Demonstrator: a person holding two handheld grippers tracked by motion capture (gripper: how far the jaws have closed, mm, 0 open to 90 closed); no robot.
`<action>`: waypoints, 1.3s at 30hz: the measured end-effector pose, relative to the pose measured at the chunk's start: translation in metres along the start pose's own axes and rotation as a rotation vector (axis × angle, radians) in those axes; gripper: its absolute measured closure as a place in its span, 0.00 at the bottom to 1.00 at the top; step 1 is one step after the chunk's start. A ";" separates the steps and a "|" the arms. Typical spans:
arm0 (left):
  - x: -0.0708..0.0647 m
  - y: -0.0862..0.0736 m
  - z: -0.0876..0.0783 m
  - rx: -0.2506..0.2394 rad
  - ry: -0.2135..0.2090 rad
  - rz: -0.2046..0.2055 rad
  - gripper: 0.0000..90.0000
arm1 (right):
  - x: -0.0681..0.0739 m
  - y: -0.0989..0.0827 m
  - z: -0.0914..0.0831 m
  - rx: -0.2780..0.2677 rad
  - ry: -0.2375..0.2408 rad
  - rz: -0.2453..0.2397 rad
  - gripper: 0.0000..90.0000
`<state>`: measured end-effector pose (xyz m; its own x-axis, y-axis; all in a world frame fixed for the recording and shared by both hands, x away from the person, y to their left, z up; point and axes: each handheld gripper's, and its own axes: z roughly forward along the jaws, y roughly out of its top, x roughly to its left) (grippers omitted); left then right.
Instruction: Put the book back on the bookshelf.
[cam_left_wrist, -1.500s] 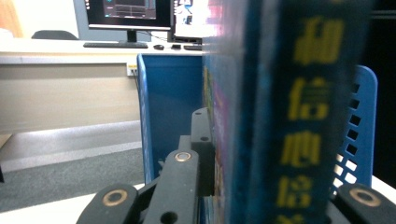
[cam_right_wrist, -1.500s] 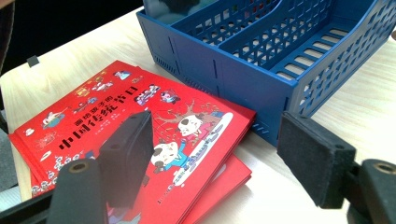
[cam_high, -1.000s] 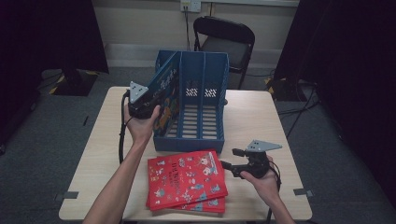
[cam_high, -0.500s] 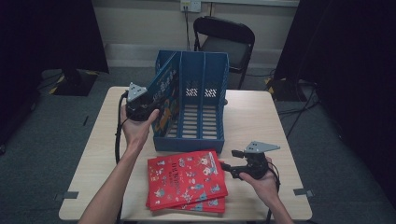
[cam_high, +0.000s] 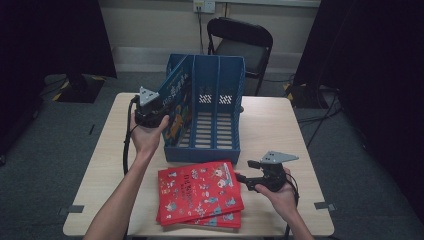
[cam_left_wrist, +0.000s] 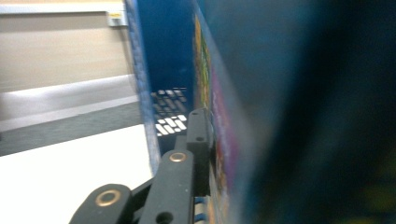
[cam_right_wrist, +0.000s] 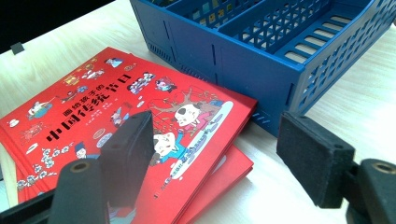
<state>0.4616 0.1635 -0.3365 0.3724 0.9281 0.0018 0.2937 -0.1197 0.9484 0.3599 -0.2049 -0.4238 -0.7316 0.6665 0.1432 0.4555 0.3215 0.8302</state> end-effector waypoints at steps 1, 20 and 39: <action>-0.001 -0.001 0.000 -0.001 0.008 0.009 0.91 | 0.000 0.000 0.000 0.000 0.001 0.000 0.31; -0.014 -0.015 0.001 -0.130 0.147 -0.028 0.92 | -0.002 -0.002 -0.004 -0.001 -0.002 0.007 0.30; -0.003 -0.012 -0.003 -0.098 0.169 -0.095 0.88 | 0.000 -0.002 -0.002 0.002 0.005 -0.005 0.30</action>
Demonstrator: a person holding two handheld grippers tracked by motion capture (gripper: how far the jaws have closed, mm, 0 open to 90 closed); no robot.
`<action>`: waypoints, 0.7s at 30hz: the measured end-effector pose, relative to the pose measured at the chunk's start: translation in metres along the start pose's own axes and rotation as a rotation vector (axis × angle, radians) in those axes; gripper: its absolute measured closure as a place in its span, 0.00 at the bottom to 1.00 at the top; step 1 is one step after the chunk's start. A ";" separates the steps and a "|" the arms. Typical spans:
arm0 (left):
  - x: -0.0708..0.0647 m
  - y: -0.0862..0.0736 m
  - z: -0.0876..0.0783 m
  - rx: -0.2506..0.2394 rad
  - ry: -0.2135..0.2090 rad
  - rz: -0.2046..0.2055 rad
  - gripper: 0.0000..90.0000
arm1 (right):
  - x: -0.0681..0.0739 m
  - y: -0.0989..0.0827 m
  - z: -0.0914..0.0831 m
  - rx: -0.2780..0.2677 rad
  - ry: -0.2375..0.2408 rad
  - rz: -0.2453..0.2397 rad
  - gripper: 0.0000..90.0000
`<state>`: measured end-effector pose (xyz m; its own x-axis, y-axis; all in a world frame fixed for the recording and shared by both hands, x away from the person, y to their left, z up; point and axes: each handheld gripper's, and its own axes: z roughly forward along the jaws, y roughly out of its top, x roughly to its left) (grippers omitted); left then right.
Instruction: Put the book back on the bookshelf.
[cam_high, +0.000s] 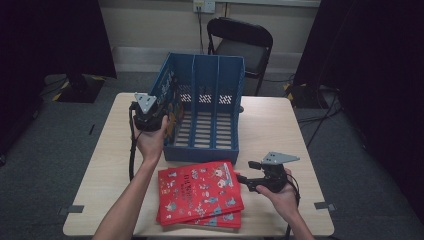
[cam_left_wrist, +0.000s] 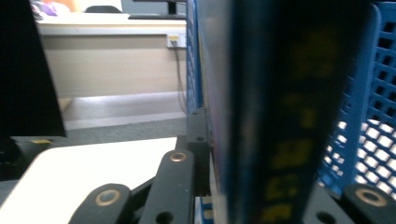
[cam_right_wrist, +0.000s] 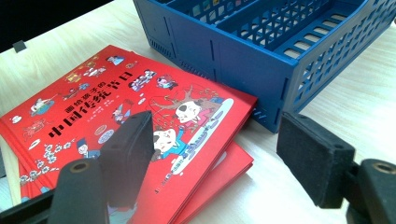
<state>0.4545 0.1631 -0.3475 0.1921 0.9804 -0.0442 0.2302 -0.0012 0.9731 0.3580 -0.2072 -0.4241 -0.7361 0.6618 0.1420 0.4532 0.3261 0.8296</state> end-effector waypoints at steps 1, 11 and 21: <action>0.001 0.001 -0.002 0.000 -0.014 -0.011 0.86 | 0.000 0.000 0.000 0.001 0.000 0.000 0.30; 0.019 -0.014 -0.023 0.015 -0.143 -0.004 0.66 | 0.001 0.000 0.001 0.004 0.000 0.000 0.30; 0.036 -0.036 -0.046 0.095 -0.248 0.026 0.63 | 0.001 0.000 0.002 0.007 -0.001 -0.001 0.30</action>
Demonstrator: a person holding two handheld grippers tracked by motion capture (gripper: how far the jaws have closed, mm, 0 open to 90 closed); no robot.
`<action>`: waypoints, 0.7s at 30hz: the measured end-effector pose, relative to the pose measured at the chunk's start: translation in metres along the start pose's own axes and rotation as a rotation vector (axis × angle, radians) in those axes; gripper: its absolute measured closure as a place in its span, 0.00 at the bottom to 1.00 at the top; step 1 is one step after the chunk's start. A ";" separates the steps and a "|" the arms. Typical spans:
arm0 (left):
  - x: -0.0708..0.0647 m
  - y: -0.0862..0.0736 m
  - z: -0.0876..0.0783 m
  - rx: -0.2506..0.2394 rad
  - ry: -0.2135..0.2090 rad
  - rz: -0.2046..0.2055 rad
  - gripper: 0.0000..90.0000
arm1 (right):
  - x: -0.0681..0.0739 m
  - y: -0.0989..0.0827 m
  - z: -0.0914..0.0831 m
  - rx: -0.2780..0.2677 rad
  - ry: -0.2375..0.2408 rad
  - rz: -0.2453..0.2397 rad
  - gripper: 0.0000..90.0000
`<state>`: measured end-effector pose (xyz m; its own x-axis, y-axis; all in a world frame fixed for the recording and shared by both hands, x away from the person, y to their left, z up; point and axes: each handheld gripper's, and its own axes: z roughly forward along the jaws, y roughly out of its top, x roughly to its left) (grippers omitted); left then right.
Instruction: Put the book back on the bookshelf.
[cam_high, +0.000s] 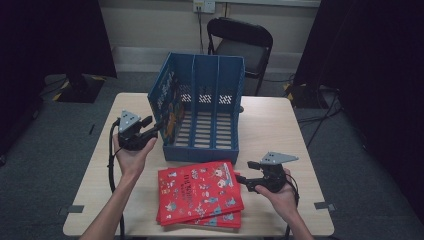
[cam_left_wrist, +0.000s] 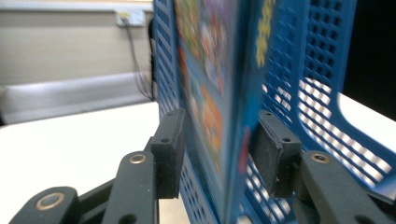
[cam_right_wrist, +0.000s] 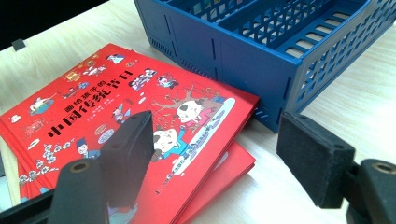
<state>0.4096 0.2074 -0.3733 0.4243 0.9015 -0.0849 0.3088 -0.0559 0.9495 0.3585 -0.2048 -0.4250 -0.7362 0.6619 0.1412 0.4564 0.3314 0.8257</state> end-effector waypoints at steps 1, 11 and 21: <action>0.001 -0.004 -0.003 0.012 -0.002 0.008 0.62 | 0.000 0.000 0.000 0.000 0.000 -0.001 0.30; 0.005 -0.023 -0.005 0.094 -0.086 0.031 0.81 | 0.001 0.001 0.004 0.008 0.010 -0.006 0.30; 0.001 -0.029 0.009 0.130 -0.091 0.035 0.89 | 0.000 0.000 0.001 0.003 0.004 -0.001 0.30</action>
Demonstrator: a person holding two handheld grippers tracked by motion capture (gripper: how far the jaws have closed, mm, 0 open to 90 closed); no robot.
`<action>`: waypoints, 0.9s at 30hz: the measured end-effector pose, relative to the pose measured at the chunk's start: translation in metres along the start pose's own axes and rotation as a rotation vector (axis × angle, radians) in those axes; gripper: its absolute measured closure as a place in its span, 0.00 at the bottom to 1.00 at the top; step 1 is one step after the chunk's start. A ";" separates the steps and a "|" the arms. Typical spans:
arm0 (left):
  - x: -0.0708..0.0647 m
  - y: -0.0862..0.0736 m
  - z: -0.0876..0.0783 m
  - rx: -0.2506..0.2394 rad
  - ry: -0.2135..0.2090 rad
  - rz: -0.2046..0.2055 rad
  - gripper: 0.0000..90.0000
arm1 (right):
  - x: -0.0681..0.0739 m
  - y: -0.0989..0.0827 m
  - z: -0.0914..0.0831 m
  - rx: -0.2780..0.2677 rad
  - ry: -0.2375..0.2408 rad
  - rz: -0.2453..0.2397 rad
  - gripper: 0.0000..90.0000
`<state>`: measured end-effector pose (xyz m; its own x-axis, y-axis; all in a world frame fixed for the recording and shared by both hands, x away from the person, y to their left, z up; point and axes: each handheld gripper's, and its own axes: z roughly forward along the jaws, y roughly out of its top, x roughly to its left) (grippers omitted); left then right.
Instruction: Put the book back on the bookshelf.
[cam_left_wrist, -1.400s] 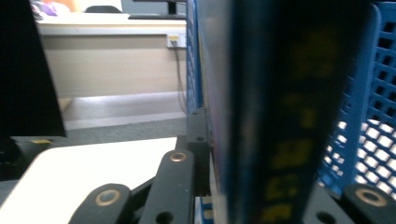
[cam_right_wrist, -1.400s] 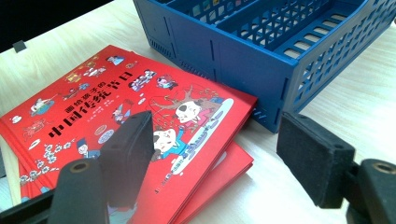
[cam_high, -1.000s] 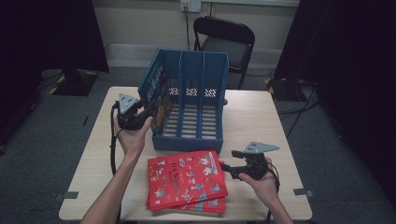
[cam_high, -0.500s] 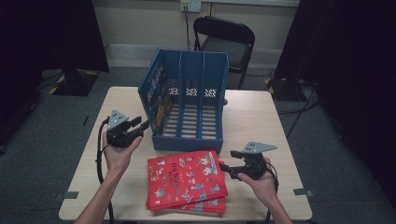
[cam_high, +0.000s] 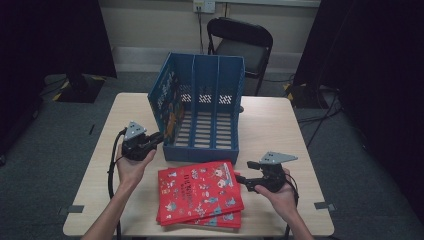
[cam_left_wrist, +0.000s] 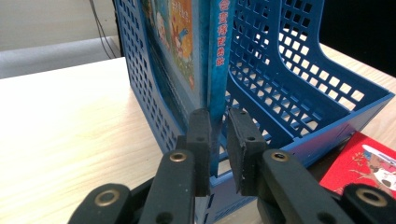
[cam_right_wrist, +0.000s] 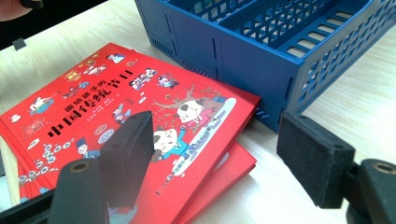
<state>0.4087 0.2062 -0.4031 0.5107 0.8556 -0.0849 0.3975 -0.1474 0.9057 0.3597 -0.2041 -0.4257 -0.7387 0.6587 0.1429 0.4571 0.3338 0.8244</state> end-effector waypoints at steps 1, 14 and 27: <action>0.000 0.000 0.000 0.000 0.003 0.002 0.89 | 0.000 0.000 0.000 0.002 0.002 -0.001 0.30; 0.000 0.005 0.012 0.002 0.029 -0.011 0.92 | 0.002 0.001 0.003 0.009 0.007 -0.005 0.30; -0.001 0.010 0.023 -0.003 0.056 -0.009 0.91 | 0.000 0.000 0.001 0.006 0.001 0.000 0.30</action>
<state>0.4297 0.1927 -0.4035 0.4640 0.8831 -0.0697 0.3991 -0.1381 0.9064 0.3600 -0.2031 -0.4266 -0.7394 0.6577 0.1438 0.4600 0.3375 0.8213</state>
